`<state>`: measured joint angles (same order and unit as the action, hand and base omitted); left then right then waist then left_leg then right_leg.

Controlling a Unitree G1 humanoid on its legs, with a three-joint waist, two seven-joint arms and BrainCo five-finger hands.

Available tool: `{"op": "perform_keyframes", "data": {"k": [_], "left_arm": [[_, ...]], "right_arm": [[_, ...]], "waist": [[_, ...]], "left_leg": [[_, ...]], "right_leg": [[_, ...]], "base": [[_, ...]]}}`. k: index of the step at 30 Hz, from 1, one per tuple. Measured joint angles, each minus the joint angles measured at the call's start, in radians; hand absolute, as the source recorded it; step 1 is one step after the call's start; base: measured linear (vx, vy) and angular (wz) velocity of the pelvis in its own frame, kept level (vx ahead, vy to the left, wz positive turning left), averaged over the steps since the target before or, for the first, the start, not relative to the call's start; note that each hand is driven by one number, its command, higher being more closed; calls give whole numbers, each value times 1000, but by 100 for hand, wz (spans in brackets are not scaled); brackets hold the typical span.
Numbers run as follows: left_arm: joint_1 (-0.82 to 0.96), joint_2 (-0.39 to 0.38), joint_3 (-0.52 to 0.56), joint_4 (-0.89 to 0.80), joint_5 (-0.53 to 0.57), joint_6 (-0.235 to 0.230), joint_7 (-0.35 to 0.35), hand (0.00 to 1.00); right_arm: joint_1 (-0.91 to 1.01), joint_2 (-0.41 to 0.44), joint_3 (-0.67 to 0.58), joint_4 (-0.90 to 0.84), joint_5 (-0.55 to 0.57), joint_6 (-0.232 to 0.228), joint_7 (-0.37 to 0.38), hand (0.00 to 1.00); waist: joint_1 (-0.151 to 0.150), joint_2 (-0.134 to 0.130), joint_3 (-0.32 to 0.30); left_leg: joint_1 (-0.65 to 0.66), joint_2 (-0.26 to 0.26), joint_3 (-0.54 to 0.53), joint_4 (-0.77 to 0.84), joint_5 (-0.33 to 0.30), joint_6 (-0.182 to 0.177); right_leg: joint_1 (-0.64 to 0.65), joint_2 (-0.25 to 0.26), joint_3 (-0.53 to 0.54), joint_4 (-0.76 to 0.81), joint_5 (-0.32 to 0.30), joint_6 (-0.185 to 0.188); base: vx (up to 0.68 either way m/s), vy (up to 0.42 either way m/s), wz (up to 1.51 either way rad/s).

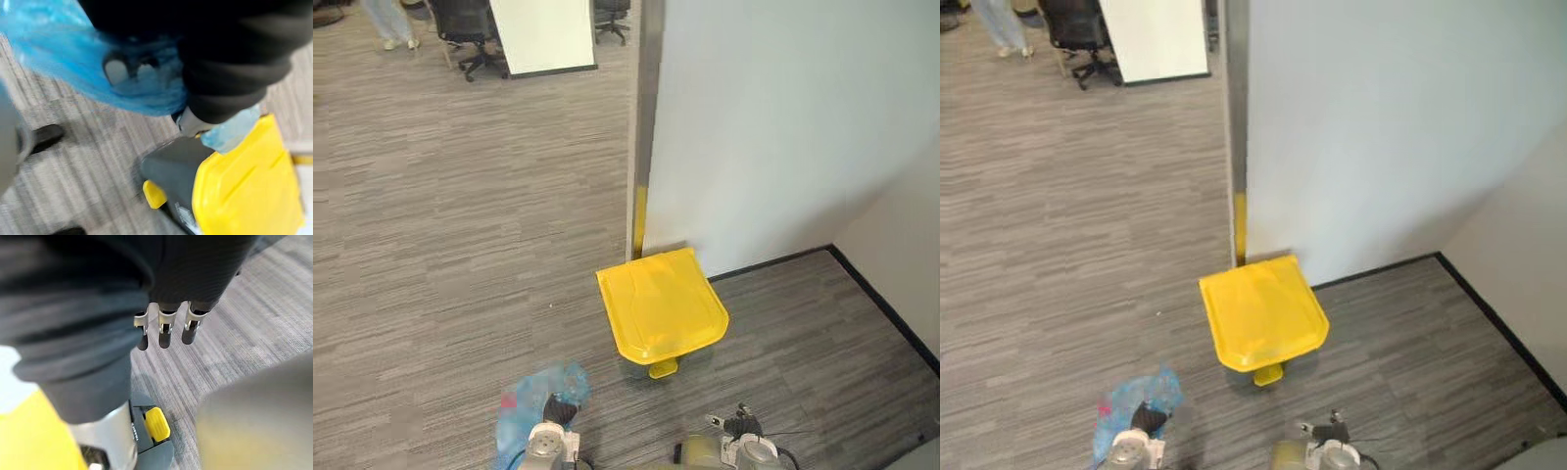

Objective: Gather rubbish on tea table into small bin, then transfer packed bag to large trash can.

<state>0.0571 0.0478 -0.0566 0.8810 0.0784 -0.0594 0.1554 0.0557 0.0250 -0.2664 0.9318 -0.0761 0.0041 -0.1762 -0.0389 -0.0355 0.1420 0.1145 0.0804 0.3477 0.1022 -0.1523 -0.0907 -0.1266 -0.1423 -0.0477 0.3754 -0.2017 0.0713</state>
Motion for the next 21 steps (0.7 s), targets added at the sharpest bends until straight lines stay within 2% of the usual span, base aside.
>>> {"op": "perform_keyframes", "data": {"k": [4,7,10,13,14,19,21], "left_arm": [[-1,-21,4,-4,0,0,0,100],[-6,-29,30,-6,0,-1,-1,100],[-10,-33,32,-7,0,-2,-2,100],[-7,-44,32,-7,0,-2,-3,100],[35,-65,37,-4,9,-2,-2,100],[36,-60,42,-4,9,-2,-1,100],[37,-62,78,-4,7,-2,-1,100]], "right_arm": [[3,-8,-4,-6,-1,6,-1,0],[7,-3,-4,-6,-1,6,-1,0],[12,1,-4,-7,-1,6,-1,0],[12,0,-4,-7,-2,5,-1,0],[43,-5,5,-14,-3,5,-2,0],[43,-6,5,-14,-3,5,-2,0],[44,-6,4,-12,0,4,-2,0]], "waist": [[6,22,-4],[9,19,-5],[9,7,-12],[10,10,-12],[38,12,-65],[39,13,-66],[39,16,-75]], "left_leg": [[-1,21,-2,9,-1,-3],[26,42,0,7,-11,-16],[28,43,1,7,-11,-16],[29,46,11,7,-11,-16],[24,8,14,-65,48,2],[21,9,12,-66,48,2],[1,17,2,-66,50,4]], "right_leg": [[28,21,-5,-29,5,-2],[73,41,-5,-69,22,-8],[81,42,-1,-87,34,-8],[84,48,13,-112,68,-9],[55,36,25,-189,130,9],[56,35,22,-193,130,9],[62,34,1,-227,143,9]], "base": [[154,-34,4],[128,-9,-5],[70,31,-5],[21,50,-12],[0,28,-6],[0,0,1],[11,-6,17]]}}
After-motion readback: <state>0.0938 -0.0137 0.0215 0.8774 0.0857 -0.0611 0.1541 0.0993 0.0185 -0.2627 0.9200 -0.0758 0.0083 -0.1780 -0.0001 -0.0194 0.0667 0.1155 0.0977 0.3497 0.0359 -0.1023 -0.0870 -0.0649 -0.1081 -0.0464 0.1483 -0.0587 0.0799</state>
